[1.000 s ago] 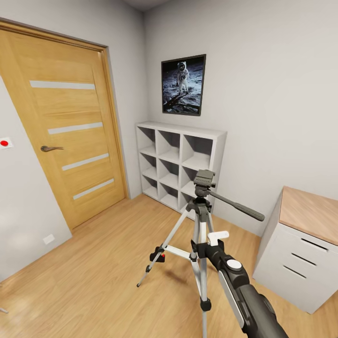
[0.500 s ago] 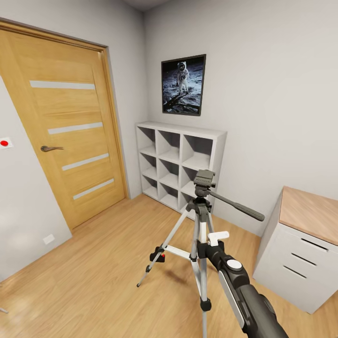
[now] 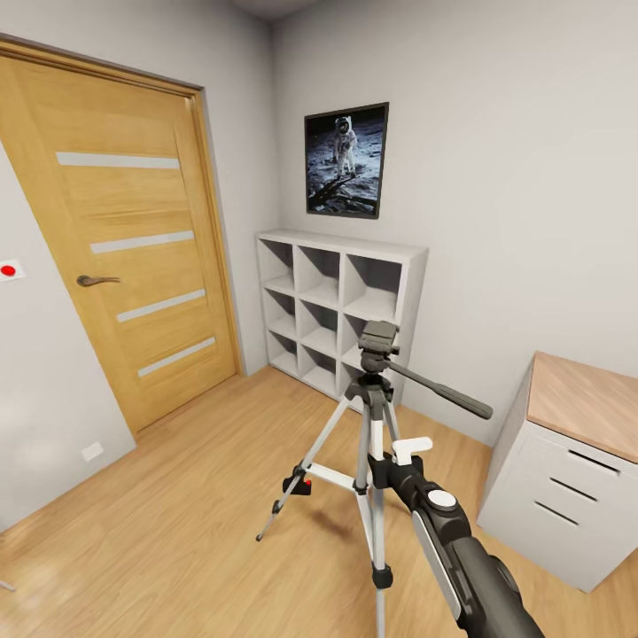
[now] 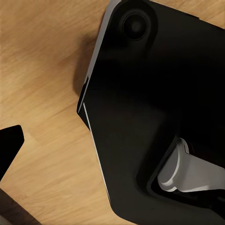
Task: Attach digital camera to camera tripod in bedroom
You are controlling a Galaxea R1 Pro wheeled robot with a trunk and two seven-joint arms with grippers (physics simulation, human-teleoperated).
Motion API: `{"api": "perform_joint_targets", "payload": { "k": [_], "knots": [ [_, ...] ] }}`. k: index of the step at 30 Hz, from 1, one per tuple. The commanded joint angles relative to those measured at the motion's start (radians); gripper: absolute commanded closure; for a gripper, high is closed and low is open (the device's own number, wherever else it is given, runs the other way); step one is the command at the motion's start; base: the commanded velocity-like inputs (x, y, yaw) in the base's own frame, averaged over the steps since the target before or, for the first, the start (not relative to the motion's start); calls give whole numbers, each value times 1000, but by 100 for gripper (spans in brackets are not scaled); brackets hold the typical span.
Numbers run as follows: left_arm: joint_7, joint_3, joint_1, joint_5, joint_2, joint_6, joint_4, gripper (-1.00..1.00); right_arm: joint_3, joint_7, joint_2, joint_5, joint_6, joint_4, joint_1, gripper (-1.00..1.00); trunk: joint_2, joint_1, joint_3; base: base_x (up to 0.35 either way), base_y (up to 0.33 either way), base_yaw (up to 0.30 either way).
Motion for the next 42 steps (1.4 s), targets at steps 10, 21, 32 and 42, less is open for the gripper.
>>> {"api": "perform_joint_targets", "payload": {
  "k": [10,21,32,42],
  "knots": [
    [0,3,0,2,-1,-1,-1,-100,-3,3,-4,6,15,-74,-1,100,-2,1,-2,0,0,0],
    [1,2,0,2,-1,-1,-1,-100,-6,3,-22,7,288,-307,-2,100,-2,1,-2,0,0,0],
    [0,1,0,2,-2,0,-1,-100,-10,3,-29,7,334,-329,-2,100,-2,1,-2,0,0,0],
    [0,1,0,1,-2,0,-1,-100,-11,4,-33,7,323,-330,-2,100,-2,1,-2,0,0,0]
  ]
}}
